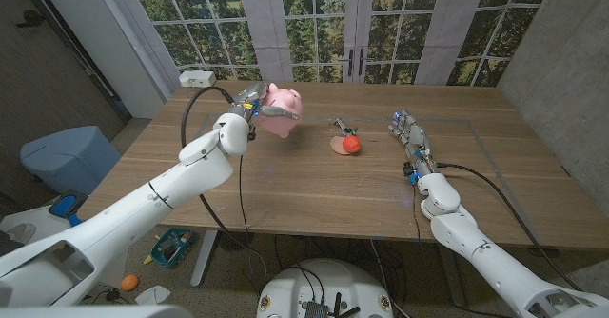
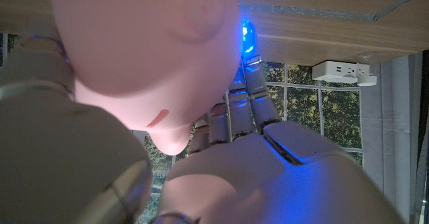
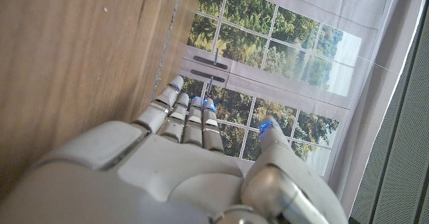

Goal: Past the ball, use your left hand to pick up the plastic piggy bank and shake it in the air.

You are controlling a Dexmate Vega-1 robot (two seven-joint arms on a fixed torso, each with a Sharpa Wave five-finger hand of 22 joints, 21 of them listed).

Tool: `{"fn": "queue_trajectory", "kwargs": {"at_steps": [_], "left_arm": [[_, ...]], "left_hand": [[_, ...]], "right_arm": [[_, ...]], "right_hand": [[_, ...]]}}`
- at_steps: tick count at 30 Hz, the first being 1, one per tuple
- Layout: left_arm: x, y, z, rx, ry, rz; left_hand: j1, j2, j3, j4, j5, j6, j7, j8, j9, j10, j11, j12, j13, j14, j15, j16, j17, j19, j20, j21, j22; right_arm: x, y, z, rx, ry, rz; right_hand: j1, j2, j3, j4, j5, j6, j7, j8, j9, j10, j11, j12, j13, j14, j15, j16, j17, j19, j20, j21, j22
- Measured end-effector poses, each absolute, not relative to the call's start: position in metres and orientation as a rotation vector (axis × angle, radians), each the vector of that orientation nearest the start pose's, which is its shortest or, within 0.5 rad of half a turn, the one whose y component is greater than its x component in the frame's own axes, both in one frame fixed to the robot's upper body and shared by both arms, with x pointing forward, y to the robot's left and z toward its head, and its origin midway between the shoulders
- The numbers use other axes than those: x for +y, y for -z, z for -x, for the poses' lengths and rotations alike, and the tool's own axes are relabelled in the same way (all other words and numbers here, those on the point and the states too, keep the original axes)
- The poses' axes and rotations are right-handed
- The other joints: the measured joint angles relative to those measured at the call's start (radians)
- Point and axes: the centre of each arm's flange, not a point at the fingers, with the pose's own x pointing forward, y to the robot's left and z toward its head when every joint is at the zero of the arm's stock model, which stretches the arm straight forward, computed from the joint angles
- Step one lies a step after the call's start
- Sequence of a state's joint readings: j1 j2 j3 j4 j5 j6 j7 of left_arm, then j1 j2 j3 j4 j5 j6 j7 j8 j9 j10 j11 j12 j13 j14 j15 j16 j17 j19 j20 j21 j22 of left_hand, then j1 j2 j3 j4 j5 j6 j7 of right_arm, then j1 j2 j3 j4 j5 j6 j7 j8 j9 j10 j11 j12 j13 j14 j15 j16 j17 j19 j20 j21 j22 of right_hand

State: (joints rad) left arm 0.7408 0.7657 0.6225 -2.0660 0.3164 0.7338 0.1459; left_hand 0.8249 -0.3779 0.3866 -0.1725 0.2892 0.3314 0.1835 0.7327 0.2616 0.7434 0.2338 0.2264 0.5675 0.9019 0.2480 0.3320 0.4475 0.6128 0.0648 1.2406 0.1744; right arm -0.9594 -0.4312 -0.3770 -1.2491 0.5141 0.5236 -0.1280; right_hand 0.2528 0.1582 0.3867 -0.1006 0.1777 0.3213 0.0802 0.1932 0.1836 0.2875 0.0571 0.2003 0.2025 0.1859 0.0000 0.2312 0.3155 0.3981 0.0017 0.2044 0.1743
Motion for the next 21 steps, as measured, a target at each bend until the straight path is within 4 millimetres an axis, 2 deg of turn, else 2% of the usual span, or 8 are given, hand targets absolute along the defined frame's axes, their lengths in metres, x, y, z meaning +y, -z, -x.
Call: {"fn": "queue_trajectory", "kwargs": {"at_steps": [21], "left_arm": [[0.196,-0.065,-0.564,-0.424,-0.130,-1.166]], "left_hand": [[0.000,0.000,0.000,0.000,0.000,0.000,0.000,-0.004,0.000,0.000,0.000,0.001,0.007,0.000,0.000,-0.007,0.005,-0.004,0.003,0.007,0.001]], "right_arm": [[-0.281,0.095,-0.627,-0.679,-0.067,-0.056]], "right_hand": [[0.000,0.000,0.000,0.000,0.000,0.000,0.000,0.000,0.000,0.000,0.000,0.000,0.000,0.000,0.000,0.000,0.000,0.000,0.000,0.000,0.000]]}}
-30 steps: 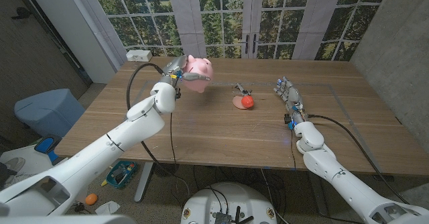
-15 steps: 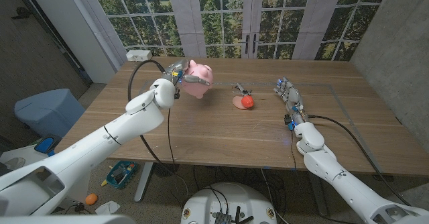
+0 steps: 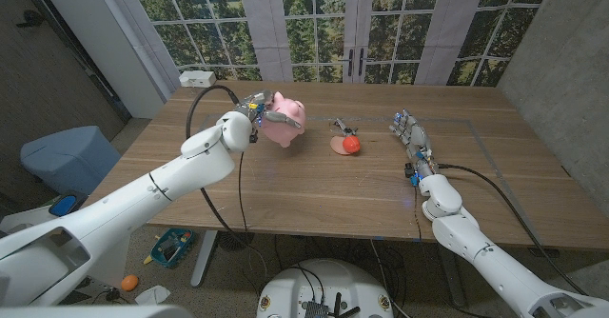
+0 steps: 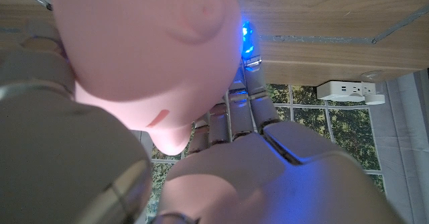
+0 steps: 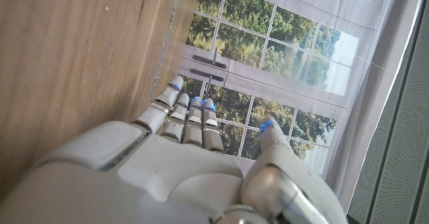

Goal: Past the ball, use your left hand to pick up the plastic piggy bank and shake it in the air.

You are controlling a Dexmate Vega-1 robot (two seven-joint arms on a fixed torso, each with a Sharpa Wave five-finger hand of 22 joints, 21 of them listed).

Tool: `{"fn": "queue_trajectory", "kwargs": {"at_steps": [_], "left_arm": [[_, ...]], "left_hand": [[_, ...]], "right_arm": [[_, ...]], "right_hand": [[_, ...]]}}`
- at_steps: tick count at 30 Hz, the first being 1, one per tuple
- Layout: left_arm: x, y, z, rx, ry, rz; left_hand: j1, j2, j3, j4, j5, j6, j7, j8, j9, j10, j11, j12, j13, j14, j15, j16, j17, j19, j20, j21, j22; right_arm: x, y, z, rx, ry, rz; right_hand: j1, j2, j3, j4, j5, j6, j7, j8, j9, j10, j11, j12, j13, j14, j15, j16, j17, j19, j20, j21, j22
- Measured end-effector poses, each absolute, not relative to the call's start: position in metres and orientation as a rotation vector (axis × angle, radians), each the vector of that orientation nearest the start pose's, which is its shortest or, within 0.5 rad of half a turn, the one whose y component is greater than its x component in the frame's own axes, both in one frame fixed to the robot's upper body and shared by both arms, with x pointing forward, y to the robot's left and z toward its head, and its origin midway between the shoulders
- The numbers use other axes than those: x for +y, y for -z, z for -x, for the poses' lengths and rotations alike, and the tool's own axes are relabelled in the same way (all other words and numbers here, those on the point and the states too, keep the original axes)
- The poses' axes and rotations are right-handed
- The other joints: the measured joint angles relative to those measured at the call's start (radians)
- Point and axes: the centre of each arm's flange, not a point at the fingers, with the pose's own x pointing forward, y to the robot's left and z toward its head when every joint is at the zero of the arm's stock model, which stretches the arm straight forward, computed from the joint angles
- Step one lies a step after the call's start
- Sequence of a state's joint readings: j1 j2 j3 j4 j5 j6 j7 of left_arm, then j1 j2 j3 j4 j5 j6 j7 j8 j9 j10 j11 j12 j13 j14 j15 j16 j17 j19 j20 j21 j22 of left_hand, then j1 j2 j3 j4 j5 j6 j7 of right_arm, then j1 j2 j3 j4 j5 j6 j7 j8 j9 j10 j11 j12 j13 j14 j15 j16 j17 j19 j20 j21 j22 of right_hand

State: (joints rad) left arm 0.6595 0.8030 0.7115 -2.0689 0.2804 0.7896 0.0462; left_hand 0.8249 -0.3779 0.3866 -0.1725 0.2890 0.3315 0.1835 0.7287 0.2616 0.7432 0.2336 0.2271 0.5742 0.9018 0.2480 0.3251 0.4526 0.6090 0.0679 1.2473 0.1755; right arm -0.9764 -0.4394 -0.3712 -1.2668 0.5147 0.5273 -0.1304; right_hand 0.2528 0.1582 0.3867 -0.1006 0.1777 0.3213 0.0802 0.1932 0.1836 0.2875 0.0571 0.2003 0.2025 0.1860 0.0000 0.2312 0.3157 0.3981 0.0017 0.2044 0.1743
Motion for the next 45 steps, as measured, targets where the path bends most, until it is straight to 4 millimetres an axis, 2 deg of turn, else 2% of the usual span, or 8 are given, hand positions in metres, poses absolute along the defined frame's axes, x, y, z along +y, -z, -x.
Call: {"fn": "queue_trajectory", "kwargs": {"at_steps": [33,35,45], "left_arm": [[0.157,-0.044,-0.575,-0.391,0.102,-1.334],[0.156,-0.043,-0.575,-0.393,0.112,-1.348],[0.148,-0.038,-0.577,-0.390,0.142,-1.410]], "left_hand": [[0.003,-0.003,0.000,0.000,0.000,0.000,0.000,-0.003,0.000,0.000,0.000,-0.012,0.000,0.000,0.000,-0.013,-0.001,-0.017,-0.002,0.000,0.001],[0.004,-0.004,0.000,0.000,0.000,0.000,0.000,-0.003,0.000,0.000,0.000,-0.012,0.000,0.000,-0.001,-0.014,-0.001,-0.018,-0.001,0.000,0.001],[0.004,-0.004,0.000,0.000,0.000,0.000,0.000,-0.005,0.000,0.000,0.000,-0.016,0.005,-0.002,-0.002,-0.017,0.000,-0.022,-0.004,0.000,0.001]], "right_arm": [[-0.286,0.105,-0.622,-0.678,-0.057,-0.079],[-0.286,0.106,-0.622,-0.678,-0.057,-0.080],[-0.286,0.109,-0.621,-0.677,-0.056,-0.084]], "right_hand": [[0.000,0.000,0.003,-0.003,0.000,0.000,0.000,0.000,0.000,0.000,0.000,0.000,0.000,0.000,0.000,0.000,0.000,0.000,0.000,0.000,0.000],[-0.012,-0.012,0.003,-0.003,0.000,0.000,0.000,0.000,0.000,0.000,0.000,0.000,0.000,0.000,0.000,0.000,0.000,0.000,0.000,0.000,0.000],[-0.012,-0.012,0.003,-0.003,0.000,0.000,0.000,0.000,0.000,0.000,0.000,0.000,0.000,0.000,0.000,0.000,0.000,0.000,0.000,0.000,0.000]]}}
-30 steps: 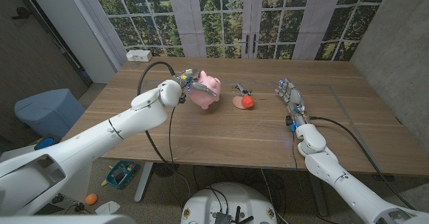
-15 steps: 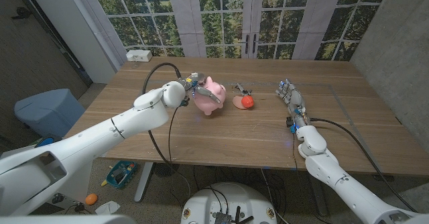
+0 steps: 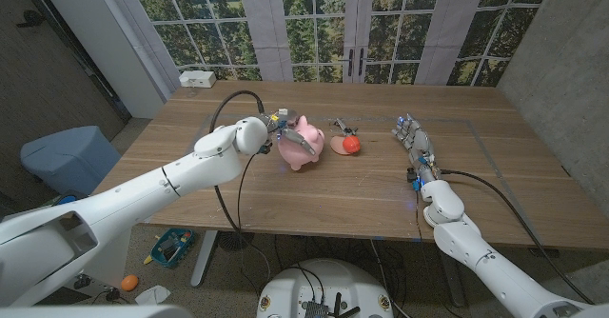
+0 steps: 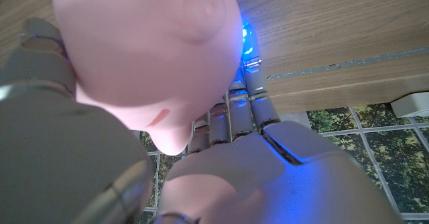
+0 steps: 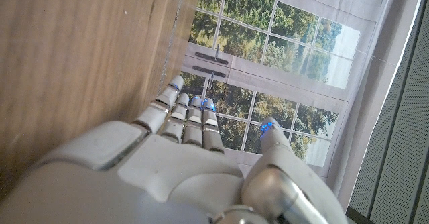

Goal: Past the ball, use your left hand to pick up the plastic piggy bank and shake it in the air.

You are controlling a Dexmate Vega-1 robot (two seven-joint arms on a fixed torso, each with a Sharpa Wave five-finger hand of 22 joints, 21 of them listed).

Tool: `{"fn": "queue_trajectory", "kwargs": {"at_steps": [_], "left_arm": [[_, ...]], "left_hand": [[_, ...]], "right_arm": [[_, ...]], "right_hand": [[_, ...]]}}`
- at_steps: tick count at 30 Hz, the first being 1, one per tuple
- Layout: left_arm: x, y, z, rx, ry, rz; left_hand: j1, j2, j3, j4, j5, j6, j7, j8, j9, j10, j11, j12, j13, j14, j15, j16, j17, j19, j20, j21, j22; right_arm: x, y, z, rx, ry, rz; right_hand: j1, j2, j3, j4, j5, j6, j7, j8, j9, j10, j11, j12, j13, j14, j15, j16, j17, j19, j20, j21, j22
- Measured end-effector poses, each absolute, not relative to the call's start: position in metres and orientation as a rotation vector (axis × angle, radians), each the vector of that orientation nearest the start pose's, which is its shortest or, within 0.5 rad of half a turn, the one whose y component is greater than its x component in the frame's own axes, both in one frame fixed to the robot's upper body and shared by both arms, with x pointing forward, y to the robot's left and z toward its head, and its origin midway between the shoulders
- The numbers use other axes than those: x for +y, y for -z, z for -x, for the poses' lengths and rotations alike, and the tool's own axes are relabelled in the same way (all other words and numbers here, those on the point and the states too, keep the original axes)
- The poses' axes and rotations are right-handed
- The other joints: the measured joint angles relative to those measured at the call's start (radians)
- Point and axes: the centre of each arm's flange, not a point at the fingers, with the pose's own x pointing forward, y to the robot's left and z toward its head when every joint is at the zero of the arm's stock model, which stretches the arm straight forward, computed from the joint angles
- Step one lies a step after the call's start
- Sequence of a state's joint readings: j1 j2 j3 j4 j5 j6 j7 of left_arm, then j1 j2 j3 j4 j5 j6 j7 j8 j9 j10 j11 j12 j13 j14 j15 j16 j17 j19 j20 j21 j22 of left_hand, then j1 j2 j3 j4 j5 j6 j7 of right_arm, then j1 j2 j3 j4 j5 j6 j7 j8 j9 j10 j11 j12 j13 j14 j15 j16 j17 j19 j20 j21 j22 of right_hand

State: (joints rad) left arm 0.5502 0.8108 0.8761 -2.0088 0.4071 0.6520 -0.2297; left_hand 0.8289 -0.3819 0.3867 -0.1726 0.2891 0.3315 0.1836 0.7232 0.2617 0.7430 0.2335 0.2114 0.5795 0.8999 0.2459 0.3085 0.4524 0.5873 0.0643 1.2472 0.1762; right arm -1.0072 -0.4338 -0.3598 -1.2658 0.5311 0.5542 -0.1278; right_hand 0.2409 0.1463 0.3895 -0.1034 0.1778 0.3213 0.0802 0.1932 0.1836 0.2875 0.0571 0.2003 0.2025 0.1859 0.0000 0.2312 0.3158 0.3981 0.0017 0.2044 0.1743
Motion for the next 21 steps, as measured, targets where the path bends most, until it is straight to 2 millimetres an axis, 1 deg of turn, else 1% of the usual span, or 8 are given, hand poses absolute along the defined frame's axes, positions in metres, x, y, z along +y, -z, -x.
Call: {"fn": "queue_trajectory", "kwargs": {"at_steps": [10,12,14,15,17,19,20,21], "left_arm": [[0.1433,-0.0333,-0.5805,-0.369,0.160,-1.446],[0.1424,-0.0322,-0.5812,-0.362,0.165,-1.453],[0.1422,-0.0319,-0.5817,-0.357,0.168,-1.458],[0.1422,-0.0321,-0.5819,-0.355,0.168,-1.460],[0.1421,-0.0325,-0.5824,-0.349,0.171,-1.464],[0.1422,-0.0329,-0.5828,-0.344,0.174,-1.468],[0.1420,-0.0332,-0.5830,-0.341,0.176,-1.470],[0.1419,-0.0339,-0.5832,-0.342,0.175,-1.471]], "left_hand": [[0.000,0.000,0.000,0.000,-0.001,0.000,0.000,-0.006,0.000,0.000,0.000,-0.004,-0.001,-0.003,-0.003,-0.003,0.000,-0.007,0.000,0.000,0.000],[0.000,0.000,0.000,0.000,-0.003,0.000,0.000,-0.009,0.000,-0.004,-0.004,-0.004,-0.004,-0.009,-0.009,-0.003,0.000,-0.007,0.000,0.000,-0.003],[0.000,0.000,0.000,0.000,-0.003,0.000,0.000,-0.020,0.000,-0.007,-0.007,-0.008,-0.009,-0.014,-0.014,-0.009,-0.002,-0.014,-0.003,0.000,-0.006],[0.000,0.000,0.000,0.000,-0.003,0.000,0.000,-0.025,0.000,-0.004,-0.018,-0.013,-0.010,-0.020,-0.020,-0.015,-0.002,-0.016,-0.006,0.000,-0.006],[-0.001,0.001,0.000,0.000,-0.009,0.008,0.005,-0.039,0.000,-0.016,-0.031,-0.014,-0.015,-0.030,-0.030,-0.027,-0.006,-0.029,-0.014,-0.008,-0.006],[-0.015,0.015,0.000,0.000,-0.012,0.013,0.002,-0.056,0.000,-0.031,-0.048,-0.018,-0.019,-0.035,-0.050,-0.045,-0.016,-0.036,-0.019,-0.020,-0.005],[-0.022,0.022,0.000,0.000,-0.019,0.017,0.004,-0.069,0.000,-0.040,-0.058,-0.019,-0.022,-0.041,-0.056,-0.053,-0.022,-0.038,-0.021,-0.026,-0.006],[-0.027,0.027,0.000,0.000,-0.021,0.017,0.004,-0.078,-0.005,-0.049,-0.066,-0.023,-0.026,-0.048,-0.066,-0.061,-0.027,-0.057,-0.034,-0.034,-0.007]], "right_arm": [[-0.2859,0.1095,-0.6209,-0.677,-0.055,-0.085],[-0.2859,0.1095,-0.6208,-0.678,-0.055,-0.085],[-0.2857,0.1095,-0.6208,-0.678,-0.056,-0.085],[-0.2855,0.1095,-0.6208,-0.678,-0.056,-0.085],[-0.2853,0.1094,-0.6208,-0.678,-0.056,-0.085],[-0.2851,0.1094,-0.6209,-0.679,-0.056,-0.085],[-0.2851,0.1092,-0.6210,-0.679,-0.056,-0.085],[-0.2851,0.1092,-0.6210,-0.679,-0.056,-0.085]], "right_hand": [[0.000,0.000,0.000,0.000,0.000,0.000,0.000,0.000,0.000,0.000,0.000,0.000,0.000,0.000,0.000,0.000,0.000,0.000,0.000,0.000,0.000],[0.000,0.000,0.000,0.000,0.000,0.000,0.000,0.000,0.000,0.000,0.000,0.000,0.000,0.000,0.000,0.000,0.000,0.000,0.000,0.000,0.000],[0.000,0.000,0.000,0.000,0.000,0.000,0.000,0.000,0.000,0.000,0.000,0.000,0.000,0.000,0.000,0.000,0.000,0.000,0.000,0.000,0.000],[0.000,0.000,0.000,0.000,0.000,0.000,0.000,0.000,0.000,0.000,0.000,0.000,0.000,0.000,0.000,0.000,0.000,0.000,0.000,0.000,0.000],[0.000,0.000,0.000,0.000,0.000,0.000,0.000,0.000,0.000,0.000,0.000,0.000,0.000,0.000,0.000,0.000,0.000,0.000,0.000,0.000,0.000],[0.000,0.000,0.000,0.000,0.000,0.000,0.000,0.000,0.000,0.000,0.000,0.000,0.000,0.000,0.000,0.000,0.000,0.000,0.000,0.000,0.000],[0.000,0.000,0.000,0.000,0.000,0.000,0.000,0.000,0.000,0.000,0.000,0.000,0.000,0.000,0.000,0.000,0.000,0.000,0.000,0.000,0.000],[0.000,0.000,0.000,0.000,0.000,0.000,0.000,0.000,0.000,0.000,0.000,0.000,0.000,0.000,0.000,0.000,0.000,0.000,0.000,0.000,0.000]]}}
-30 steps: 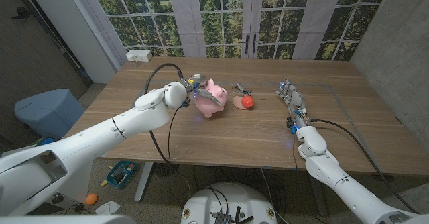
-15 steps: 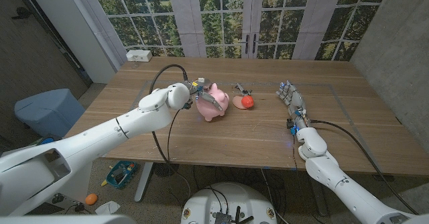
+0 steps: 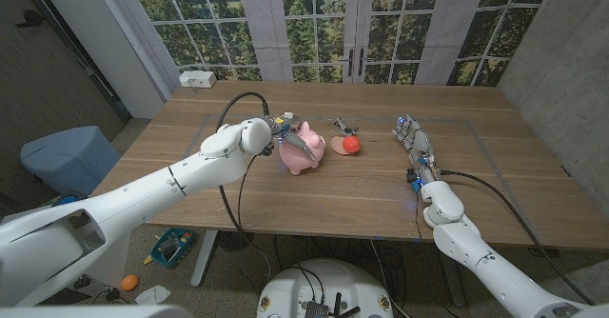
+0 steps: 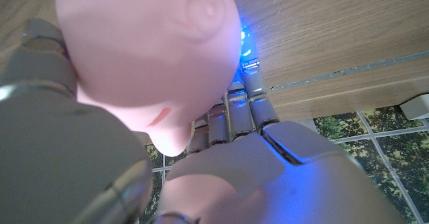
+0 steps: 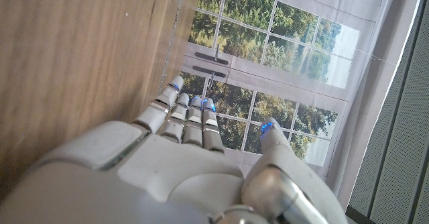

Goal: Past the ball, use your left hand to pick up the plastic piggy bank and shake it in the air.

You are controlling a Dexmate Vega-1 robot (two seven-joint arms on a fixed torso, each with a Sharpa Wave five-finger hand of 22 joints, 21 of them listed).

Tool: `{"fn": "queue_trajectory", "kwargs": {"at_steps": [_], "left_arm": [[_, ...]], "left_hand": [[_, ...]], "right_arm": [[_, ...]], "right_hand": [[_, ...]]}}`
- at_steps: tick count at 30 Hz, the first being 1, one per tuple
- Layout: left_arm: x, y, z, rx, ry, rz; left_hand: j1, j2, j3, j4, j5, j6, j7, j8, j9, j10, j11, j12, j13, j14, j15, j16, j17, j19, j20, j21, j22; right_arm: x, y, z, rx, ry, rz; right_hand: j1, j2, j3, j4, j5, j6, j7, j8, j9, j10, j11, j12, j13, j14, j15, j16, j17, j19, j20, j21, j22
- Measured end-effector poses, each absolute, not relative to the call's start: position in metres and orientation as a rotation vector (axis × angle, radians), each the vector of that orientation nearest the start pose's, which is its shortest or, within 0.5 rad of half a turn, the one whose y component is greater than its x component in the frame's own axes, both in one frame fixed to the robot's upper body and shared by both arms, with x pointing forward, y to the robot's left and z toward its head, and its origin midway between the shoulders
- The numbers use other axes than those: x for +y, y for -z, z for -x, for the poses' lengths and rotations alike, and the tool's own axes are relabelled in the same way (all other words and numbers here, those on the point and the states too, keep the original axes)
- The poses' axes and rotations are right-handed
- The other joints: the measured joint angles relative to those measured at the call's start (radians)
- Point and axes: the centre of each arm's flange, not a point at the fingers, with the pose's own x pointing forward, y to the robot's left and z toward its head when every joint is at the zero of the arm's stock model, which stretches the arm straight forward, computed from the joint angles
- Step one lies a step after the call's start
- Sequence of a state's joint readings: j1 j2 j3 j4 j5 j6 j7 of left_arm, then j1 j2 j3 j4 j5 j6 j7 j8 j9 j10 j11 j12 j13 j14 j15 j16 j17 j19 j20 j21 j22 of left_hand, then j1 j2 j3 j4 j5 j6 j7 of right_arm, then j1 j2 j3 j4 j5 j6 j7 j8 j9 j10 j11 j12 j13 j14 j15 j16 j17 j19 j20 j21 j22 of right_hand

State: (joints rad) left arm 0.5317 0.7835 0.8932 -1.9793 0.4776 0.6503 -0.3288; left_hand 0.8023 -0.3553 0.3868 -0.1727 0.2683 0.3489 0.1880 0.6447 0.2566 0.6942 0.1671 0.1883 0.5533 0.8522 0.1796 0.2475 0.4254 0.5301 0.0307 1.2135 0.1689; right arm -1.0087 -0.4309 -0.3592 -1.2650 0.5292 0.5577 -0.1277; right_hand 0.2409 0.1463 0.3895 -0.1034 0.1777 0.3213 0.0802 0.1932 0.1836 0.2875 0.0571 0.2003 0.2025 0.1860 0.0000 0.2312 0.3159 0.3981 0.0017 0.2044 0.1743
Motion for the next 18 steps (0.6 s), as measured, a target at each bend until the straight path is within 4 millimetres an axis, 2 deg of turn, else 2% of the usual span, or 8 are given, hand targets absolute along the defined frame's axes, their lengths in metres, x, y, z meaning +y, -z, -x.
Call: {"fn": "queue_trajectory", "kwargs": {"at_steps": [2,5,8,11,14,16,18], "left_arm": [[0.1420,-0.0336,-0.5836,-0.330,0.182,-1.477],[0.1423,-0.0344,-0.5845,-0.320,0.188,-1.484],[0.1425,-0.0347,-0.5850,-0.312,0.194,-1.488],[0.1429,-0.0358,-0.5853,-0.312,0.192,-1.488],[0.1434,-0.0354,-0.5855,-0.303,0.201,-1.491],[0.1440,-0.0359,-0.5855,-0.301,0.202,-1.491],[0.1446,-0.0362,-0.5856,-0.299,0.202,-1.492]], "left_hand": [[-0.010,0.010,0.000,0.000,-0.008,0.000,0.000,-0.024,-0.014,-0.018,-0.018,-0.002,-0.012,-0.017,-0.017,-0.017,-0.012,-0.034,-0.017,-0.018,-0.002],[-0.043,0.043,0.000,0.000,-0.021,0.000,0.000,-0.066,-0.034,-0.053,-0.053,-0.008,-0.038,-0.052,-0.052,-0.044,-0.039,-0.099,-0.051,-0.056,-0.001],[-0.075,0.075,0.000,0.000,-0.036,0.000,0.000,-0.105,-0.046,-0.086,-0.086,-0.011,-0.066,-0.086,-0.086,-0.052,-0.064,-0.161,-0.073,-0.095,-0.001],[-0.094,0.094,-0.014,0.014,-0.050,0.009,-0.010,-0.142,-0.056,-0.107,-0.107,-0.011,-0.090,-0.122,-0.122,-0.063,-0.083,-0.204,-0.074,-0.133,-0.001],[-0.096,0.096,-0.028,0.028,-0.064,0.011,-0.012,-0.171,-0.059,-0.112,-0.112,-0.011,-0.112,-0.156,-0.160,-0.063,-0.100,-0.243,-0.062,-0.167,-0.001],[-0.100,0.100,-0.035,0.035,-0.066,0.012,-0.025,-0.189,-0.062,-0.118,-0.118,-0.011,-0.124,-0.172,-0.182,-0.063,-0.109,-0.265,-0.051,-0.187,0.001],[-0.100,0.100,-0.038,0.038,-0.073,0.008,-0.060,-0.209,-0.062,-0.144,-0.155,-0.015,-0.135,-0.196,-0.206,-0.067,-0.118,-0.288,-0.040,-0.206,0.001]], "right_arm": [[-0.2849,0.1088,-0.6211,-0.680,-0.056,-0.086],[-0.2847,0.1084,-0.6215,-0.680,-0.056,-0.085],[-0.2846,0.1084,-0.6215,-0.680,-0.056,-0.084],[-0.2840,0.1078,-0.6218,-0.681,-0.057,-0.083],[-0.2832,0.1066,-0.6221,-0.683,-0.058,-0.083],[-0.2827,0.1061,-0.6222,-0.684,-0.059,-0.082],[-0.2825,0.1057,-0.6223,-0.684,-0.059,-0.081]], "right_hand": [[0.000,0.000,0.000,0.000,0.000,0.000,0.000,0.000,0.000,0.000,0.000,0.000,0.000,0.000,0.000,0.000,0.000,0.000,0.000,0.000,0.000],[0.000,0.000,0.000,0.000,0.000,0.000,0.000,0.000,0.000,0.000,0.000,0.000,0.000,0.000,0.000,0.000,0.000,0.000,0.000,0.000,0.000],[0.000,0.000,0.000,0.000,0.000,0.000,0.000,0.000,0.000,0.000,0.000,0.000,0.000,0.000,0.000,0.000,0.000,0.000,0.000,0.000,0.000],[0.000,0.000,0.000,0.000,0.000,0.000,0.000,0.000,0.000,0.000,0.000,0.000,0.000,0.000,0.000,0.000,0.000,0.000,0.000,0.000,0.000],[0.000,0.000,0.000,0.000,0.000,0.004,-0.004,0.000,0.000,0.000,0.000,0.000,0.000,0.000,0.000,0.000,0.000,0.000,0.000,0.000,0.000],[0.000,0.000,0.000,0.000,0.000,0.006,-0.006,0.000,0.000,0.000,0.000,0.000,0.000,0.000,0.000,0.000,0.000,0.000,0.000,0.000,0.000],[0.000,0.000,0.000,0.000,0.000,0.006,-0.006,0.000,0.000,0.000,0.000,0.000,0.000,0.000,0.000,0.000,0.000,0.000,0.000,0.000,0.000]]}}
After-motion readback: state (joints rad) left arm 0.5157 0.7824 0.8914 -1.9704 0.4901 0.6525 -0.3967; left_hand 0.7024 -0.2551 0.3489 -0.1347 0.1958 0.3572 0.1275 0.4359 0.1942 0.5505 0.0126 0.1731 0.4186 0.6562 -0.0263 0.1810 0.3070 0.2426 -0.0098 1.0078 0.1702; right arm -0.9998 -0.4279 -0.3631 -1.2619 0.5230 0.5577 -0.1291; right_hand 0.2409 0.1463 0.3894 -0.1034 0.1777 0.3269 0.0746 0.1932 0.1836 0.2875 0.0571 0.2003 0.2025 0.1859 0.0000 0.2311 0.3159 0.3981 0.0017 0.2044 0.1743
